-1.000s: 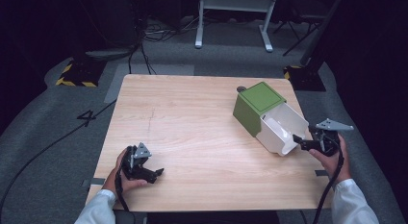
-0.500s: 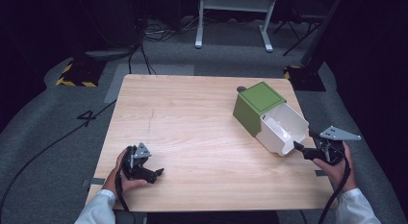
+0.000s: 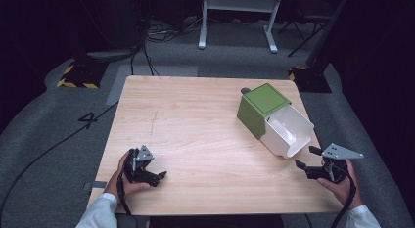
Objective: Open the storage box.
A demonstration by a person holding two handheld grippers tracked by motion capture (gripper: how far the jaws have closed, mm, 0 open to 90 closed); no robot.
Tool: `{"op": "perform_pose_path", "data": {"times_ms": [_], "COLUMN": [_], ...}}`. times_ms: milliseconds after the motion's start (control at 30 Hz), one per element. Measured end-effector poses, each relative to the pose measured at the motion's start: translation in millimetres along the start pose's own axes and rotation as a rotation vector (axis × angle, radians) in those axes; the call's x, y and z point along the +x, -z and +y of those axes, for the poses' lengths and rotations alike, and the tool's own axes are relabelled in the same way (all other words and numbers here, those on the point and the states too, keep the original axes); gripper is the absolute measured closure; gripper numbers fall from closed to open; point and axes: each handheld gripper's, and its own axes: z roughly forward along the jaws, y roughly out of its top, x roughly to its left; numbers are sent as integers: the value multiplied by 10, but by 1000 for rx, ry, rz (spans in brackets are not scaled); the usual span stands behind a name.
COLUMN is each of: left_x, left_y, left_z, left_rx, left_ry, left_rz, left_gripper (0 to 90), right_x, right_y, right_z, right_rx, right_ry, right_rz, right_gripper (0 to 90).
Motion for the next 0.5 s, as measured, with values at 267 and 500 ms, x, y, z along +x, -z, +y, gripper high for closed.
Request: {"op": "perform_pose_path", "data": {"times_ms": [267,500], "left_x": [0,0], "left_y": [0,-1], "left_z": [0,0], "left_rx": [0,-1], "left_ry": [0,0], "left_rz": [0,1], "left_gripper": [5,5], "right_x": [42,22], "right_y": [-22,-62], "right_z": [-196,-357], "right_rx": [35,65], "right_ry": [5,-12], "right_rz": [5,4], "right_gripper": [201,201]}}
